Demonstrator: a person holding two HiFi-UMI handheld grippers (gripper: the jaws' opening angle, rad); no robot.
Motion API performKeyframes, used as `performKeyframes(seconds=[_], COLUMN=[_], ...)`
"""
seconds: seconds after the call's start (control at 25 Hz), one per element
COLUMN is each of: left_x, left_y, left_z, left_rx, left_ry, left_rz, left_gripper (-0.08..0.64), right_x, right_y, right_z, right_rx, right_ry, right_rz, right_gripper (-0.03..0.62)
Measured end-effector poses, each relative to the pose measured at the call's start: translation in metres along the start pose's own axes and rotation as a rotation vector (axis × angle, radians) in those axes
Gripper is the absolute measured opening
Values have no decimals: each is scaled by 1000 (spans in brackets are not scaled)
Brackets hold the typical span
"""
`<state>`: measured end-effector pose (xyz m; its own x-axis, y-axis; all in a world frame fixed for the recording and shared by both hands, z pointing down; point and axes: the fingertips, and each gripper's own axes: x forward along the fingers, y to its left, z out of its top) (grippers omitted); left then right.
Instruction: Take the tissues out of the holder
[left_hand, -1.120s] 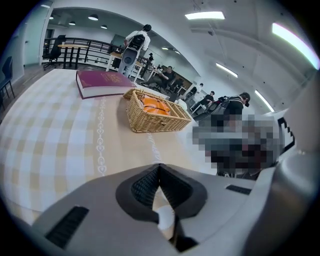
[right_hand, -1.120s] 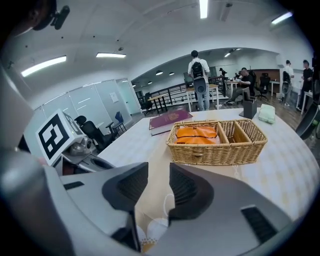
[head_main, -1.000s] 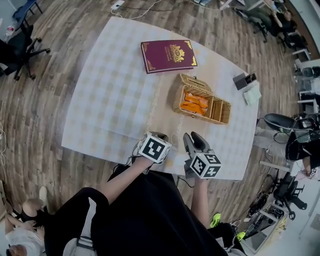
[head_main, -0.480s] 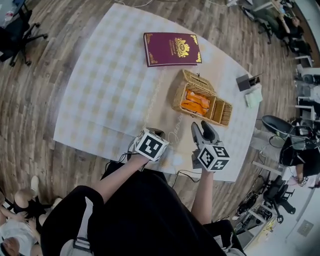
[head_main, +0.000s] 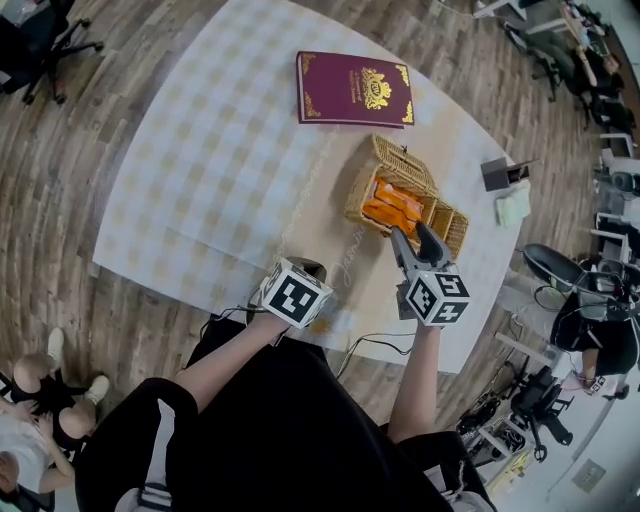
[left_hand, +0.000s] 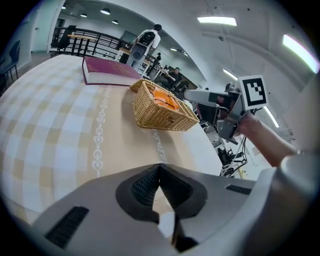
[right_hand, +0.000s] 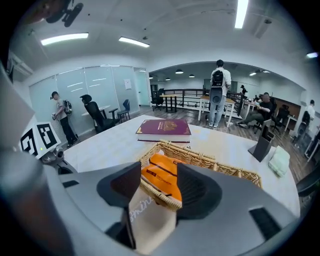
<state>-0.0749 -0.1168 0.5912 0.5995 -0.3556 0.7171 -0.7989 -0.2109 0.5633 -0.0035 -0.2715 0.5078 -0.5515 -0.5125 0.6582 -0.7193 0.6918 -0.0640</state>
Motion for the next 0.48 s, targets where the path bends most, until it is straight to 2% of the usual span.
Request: performKeyframes(seconds=[0.48], left_x=[-1], left_y=[18], left_z=[-12], left_rx=[-59], left_ry=[-2], left_rz=[10], left_gripper=[0], right_x=[43], right_y=[-6], right_z=[-2], right_rx=[-284], right_ry=[136], right_rz=[50], right_gripper=[258])
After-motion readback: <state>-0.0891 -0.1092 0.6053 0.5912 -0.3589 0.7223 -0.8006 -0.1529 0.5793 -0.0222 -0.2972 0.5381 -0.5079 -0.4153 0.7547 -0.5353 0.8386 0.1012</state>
